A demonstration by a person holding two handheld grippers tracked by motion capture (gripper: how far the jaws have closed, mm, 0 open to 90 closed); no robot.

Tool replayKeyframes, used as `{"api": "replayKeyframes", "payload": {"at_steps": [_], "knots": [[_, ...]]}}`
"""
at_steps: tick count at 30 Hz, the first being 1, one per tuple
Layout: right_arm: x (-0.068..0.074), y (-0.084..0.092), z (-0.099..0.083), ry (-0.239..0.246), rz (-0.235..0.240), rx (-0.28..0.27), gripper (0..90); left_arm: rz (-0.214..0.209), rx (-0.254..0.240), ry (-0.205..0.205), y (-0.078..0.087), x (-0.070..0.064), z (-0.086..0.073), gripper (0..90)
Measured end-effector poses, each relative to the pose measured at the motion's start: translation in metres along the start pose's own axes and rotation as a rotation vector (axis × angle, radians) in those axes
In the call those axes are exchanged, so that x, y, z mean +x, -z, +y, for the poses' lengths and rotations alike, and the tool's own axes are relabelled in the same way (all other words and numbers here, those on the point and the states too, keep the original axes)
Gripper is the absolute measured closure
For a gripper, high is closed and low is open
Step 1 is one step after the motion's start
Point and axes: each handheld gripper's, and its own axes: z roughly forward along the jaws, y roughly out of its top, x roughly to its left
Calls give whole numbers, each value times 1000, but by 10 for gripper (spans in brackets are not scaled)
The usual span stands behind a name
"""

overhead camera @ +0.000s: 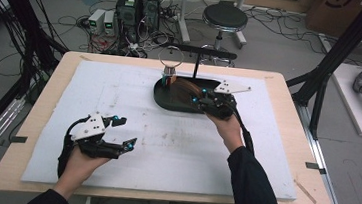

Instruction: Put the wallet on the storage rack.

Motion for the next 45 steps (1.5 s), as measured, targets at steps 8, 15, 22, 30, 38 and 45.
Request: {"api": "replayKeyframes", "payload": {"at_steps": [8, 15, 22, 30, 38, 45], "knots": [[-13, -19, -9, -28, -58, -6, 677, -8, 11, 3, -2, -1, -1, 237], [-21, -35, -19, -57, -76, 1, 676, -18, 13, 1, -5, -3, -1, 237], [-28, -43, -29, -74, -99, 13, 676, -25, 14, 4, -5, -2, -2, 238], [-32, -51, -36, -52, -133, 25, 675, -27, 13, 3, -6, -3, -2, 238], [-36, -55, -43, -76, -155, 41, 673, -33, 14, -1, -6, -3, -2, 237], [-37, -54, -43, -73, -162, 48, 660, -34, 16, -2, -7, -4, -2, 238]]}}
